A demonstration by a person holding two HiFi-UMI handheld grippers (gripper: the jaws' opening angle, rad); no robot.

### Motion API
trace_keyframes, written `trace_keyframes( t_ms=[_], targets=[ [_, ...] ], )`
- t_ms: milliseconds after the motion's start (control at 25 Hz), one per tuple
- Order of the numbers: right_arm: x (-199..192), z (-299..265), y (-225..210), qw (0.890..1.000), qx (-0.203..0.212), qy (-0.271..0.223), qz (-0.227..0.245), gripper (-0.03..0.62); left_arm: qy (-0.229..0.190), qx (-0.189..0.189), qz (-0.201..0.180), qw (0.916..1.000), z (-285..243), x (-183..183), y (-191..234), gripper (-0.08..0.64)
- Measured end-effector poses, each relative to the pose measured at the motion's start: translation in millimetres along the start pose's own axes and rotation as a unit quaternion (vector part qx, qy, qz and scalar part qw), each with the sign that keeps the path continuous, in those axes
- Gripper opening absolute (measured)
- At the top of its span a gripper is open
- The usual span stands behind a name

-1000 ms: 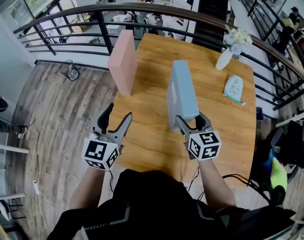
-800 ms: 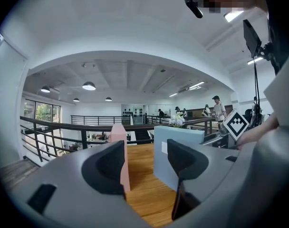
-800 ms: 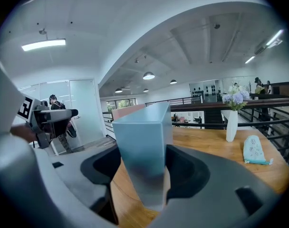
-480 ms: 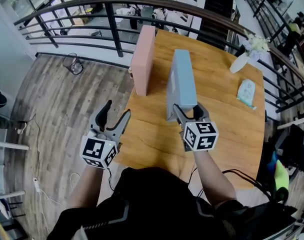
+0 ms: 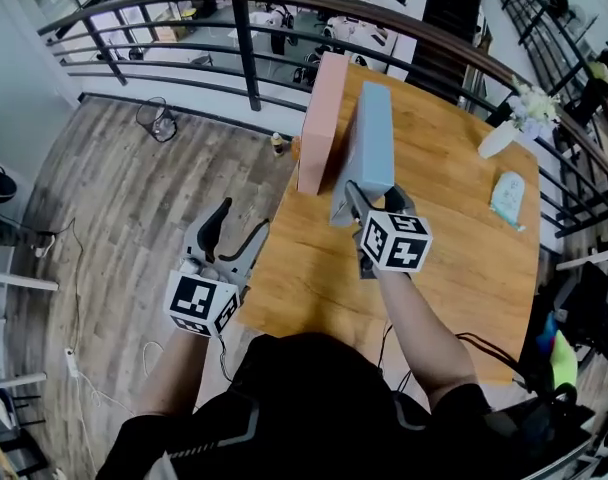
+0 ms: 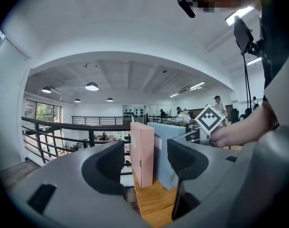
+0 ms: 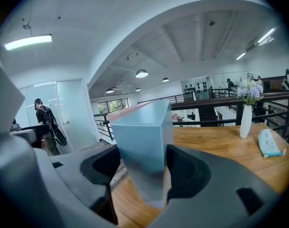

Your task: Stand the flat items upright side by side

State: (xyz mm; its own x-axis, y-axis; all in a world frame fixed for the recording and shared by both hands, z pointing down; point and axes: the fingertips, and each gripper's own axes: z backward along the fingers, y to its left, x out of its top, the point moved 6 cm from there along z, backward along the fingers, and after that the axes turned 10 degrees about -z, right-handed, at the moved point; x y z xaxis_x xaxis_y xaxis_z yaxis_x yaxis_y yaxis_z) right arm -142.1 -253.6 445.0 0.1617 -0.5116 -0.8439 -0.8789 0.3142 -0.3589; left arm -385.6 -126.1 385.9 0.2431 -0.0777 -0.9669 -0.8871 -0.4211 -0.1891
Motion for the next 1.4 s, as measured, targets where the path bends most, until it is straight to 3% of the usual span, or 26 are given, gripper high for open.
trace_keyframes(
  t_ms=[160,400,560,680,920,1080,1400],
  targets=[
    [6,-20,9,1.000,-0.012,-0.007,0.008,0.313,-0.001,-0.001,0.007,1.0000,2,-5,6,0.299],
    [15,-43,15,1.000,-0.021,-0.017,0.006,0.313,0.005,-0.002,-0.013,0.9999,9,-7,8,0.299],
    [15,-52,16,1.000,0.003,-0.018,0.011,0.327,0.006,-0.001,-0.007,1.0000,11,-13,8,0.299],
    [1,-49,11,0.999,0.032,0.001,0.017,0.348,0.007,0.000,-0.005,1.0000,13,-14,7,0.298],
    [-37,-52,-9,0.997,0.034,0.056,0.039,0.347,0.016,-0.001,0.006,0.9999,7,-21,10,0.291],
    [-52,-63,-27,0.996,0.012,0.077,0.047,0.242,0.015,0.006,0.018,0.9997,6,-20,11,0.291],
    [-53,-85,-25,0.995,0.030,0.083,0.049,0.261,0.028,0.010,0.022,0.9993,7,-26,17,0.288]
  ],
)
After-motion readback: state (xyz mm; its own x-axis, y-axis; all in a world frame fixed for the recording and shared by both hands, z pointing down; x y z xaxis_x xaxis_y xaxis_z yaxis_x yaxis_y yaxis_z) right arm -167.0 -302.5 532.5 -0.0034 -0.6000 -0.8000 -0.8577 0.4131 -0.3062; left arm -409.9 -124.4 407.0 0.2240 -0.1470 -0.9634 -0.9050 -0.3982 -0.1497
